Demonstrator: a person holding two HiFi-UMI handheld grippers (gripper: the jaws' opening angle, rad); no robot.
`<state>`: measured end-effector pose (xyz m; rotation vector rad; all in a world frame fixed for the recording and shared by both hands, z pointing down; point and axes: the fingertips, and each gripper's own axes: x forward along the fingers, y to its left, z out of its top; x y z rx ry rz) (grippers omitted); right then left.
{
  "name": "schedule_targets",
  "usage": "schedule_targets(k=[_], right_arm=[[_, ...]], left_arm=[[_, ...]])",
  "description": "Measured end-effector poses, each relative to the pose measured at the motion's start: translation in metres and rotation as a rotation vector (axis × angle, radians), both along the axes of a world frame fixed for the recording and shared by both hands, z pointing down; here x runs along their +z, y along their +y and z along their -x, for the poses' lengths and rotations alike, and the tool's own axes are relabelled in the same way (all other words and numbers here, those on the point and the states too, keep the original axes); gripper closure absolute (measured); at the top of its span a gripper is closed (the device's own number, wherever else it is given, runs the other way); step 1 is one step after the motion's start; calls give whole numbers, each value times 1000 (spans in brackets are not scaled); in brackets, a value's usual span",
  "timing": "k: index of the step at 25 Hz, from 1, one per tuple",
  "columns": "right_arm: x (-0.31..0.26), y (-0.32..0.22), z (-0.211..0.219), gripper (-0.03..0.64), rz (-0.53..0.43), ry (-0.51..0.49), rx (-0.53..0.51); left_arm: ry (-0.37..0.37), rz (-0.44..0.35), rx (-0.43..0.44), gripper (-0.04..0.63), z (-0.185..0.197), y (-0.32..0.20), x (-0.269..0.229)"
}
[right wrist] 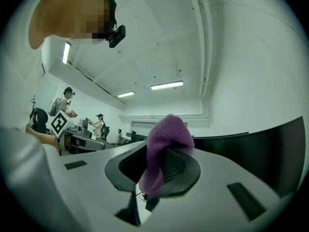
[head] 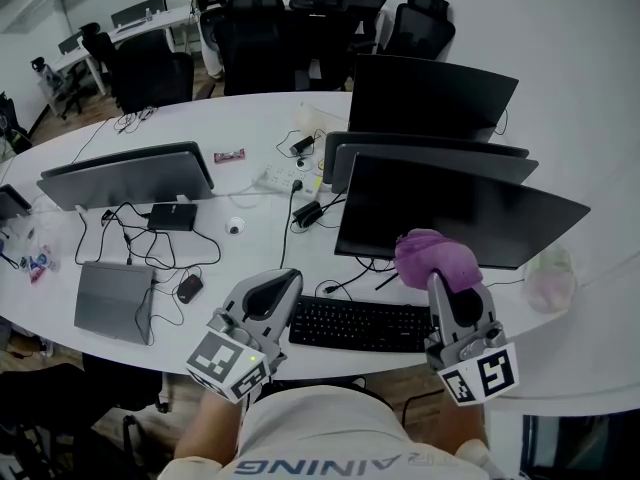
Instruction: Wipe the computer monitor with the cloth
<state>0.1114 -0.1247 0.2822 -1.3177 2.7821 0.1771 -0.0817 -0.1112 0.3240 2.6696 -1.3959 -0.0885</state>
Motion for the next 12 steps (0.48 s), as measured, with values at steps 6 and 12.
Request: schedule_targets(k=[6,12], right_arm=[[2,1,0,554,6,-1,-16],[5,4,3,554,20,6,-38]], left_arm=[[-3,5,-10,591,0,3,1],[-1,15,-13,591,-3,7,2]])
